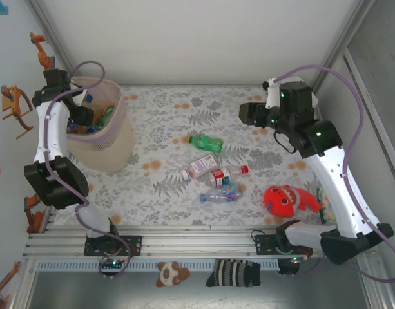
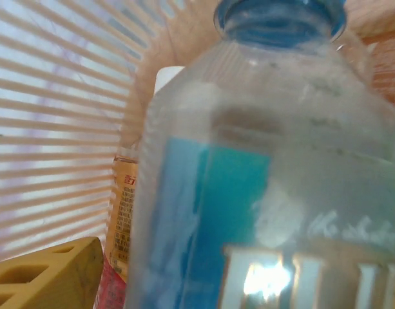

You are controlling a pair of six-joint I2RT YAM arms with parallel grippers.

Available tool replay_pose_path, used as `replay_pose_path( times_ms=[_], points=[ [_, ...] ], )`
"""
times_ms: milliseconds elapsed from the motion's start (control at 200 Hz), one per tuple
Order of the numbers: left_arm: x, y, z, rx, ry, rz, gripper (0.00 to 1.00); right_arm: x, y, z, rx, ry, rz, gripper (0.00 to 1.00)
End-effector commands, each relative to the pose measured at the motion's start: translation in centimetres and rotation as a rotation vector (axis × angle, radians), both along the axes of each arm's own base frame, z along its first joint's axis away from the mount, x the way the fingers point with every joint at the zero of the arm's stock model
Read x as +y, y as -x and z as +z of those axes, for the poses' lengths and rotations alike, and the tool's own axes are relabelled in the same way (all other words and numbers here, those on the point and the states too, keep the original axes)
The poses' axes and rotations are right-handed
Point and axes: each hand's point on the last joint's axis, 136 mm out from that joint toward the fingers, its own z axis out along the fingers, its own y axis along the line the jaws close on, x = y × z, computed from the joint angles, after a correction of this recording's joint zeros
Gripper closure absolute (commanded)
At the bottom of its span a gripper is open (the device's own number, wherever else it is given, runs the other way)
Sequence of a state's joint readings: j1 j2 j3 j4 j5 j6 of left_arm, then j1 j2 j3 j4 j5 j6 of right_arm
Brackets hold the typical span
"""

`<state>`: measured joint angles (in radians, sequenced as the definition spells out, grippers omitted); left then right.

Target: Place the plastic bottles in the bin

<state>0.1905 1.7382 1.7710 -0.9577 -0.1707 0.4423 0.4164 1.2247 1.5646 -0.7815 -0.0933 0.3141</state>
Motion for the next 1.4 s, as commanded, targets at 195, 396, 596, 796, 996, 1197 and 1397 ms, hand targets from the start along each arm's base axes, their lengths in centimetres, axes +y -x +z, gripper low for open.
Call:
replay_pose_path(
  times_ms=[195, 396, 596, 796, 996, 1197, 1397],
  points=[
    [-3.2, 1.6, 5.6, -0.17, 0.145, -0.054, 0.12, -0.3, 0.8, 1.0, -0.036, -0.033, -0.004, 0.31],
    [-4.7, 2.1, 8.1, -0.241, 0.218, -0.076, 0.12, -0.2, 0.7, 0.3, -0.034, -0.023, 0.006, 0.3],
    [-6.7, 2.8, 10.8, -0.322, 0.321, -0.108, 0.15, 0.2, 0.6, -0.6, -0.028, -0.006, 0.031, 0.3],
    [-9.9, 4.2, 14.1, -0.41, 0.498, -0.163, 0.19, 1.3, 0.5, -1.8, -0.01, 0.011, 0.103, 0.31],
    [-13.7, 6.1, 17.3, -0.521, 0.677, -0.215, 0.19, 2.7, 0.7, -3.2, -0.013, 0.068, 0.234, 0.32],
    [-16.9, 8.1, 18.6, -0.602, 0.792, -0.232, 0.19, 4.0, 0.2, -5.9, -0.004, 0.185, 0.376, 0.32],
    [-18.5, 9.7, 19.0, -0.631, 0.98, -0.141, 0.23, 5.2, -1.1, -11.5, 0.049, 0.39, 0.54, 0.31]
  ],
)
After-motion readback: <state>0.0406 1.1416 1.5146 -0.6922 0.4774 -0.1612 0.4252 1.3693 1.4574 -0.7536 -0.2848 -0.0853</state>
